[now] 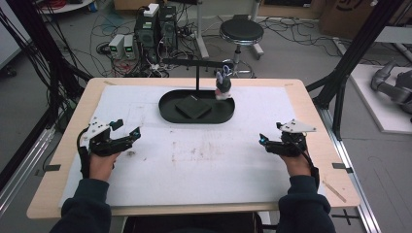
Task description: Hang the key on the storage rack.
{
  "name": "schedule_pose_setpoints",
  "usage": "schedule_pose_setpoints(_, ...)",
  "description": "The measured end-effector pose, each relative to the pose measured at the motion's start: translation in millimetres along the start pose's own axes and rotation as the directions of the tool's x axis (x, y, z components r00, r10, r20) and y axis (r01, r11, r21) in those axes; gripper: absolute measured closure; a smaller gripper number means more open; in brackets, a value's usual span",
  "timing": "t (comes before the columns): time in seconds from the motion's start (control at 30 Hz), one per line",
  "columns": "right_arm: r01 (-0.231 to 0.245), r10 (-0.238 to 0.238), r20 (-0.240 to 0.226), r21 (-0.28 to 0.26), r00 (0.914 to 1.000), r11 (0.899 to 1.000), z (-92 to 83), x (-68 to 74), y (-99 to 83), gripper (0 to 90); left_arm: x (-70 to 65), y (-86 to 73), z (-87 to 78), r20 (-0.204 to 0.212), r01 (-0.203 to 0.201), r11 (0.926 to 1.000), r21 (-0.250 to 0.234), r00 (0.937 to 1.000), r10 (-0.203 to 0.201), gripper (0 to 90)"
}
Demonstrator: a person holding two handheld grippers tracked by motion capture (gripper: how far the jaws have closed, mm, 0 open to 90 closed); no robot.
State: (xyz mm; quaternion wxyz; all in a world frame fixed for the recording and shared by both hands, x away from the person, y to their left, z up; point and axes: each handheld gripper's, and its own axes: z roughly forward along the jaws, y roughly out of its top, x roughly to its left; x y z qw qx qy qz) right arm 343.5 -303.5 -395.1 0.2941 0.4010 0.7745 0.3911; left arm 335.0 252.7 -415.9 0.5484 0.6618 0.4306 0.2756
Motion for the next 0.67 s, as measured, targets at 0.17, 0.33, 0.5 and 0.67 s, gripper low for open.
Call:
schedule_pose_setpoints(0.17,0.007,-0.007,0.006,0.008,1.0000,1.000,-0.1,-0.7,-2.8,23.5,0.1,0.0,-0.1,0.002,-0.002,1.0000,-0.001,1.0000,0.002,21.8)
schedule_pose_setpoints(0.33,0.014,-0.014,0.006,0.010,0.9999,1.000,-0.4,0.5,-5.1,23.6,-0.1,0.2,-0.3,0.004,-0.005,1.0000,-0.003,1.0000,0.005,21.8)
schedule_pose_setpoints(0.5,0.011,-0.011,0.012,0.002,0.9999,1.000,-1.2,-1.3,-5.5,23.5,-0.1,0.6,-1.0,0.001,-0.007,1.0000,-0.006,1.0000,0.007,21.8)
schedule_pose_setpoints(0.67,0.007,-0.007,0.008,0.006,0.9999,1.000,-0.7,-2.8,-6.2,23.5,-0.7,-0.1,0.7,0.002,-0.008,1.0000,0.001,1.0000,0.008,21.8)
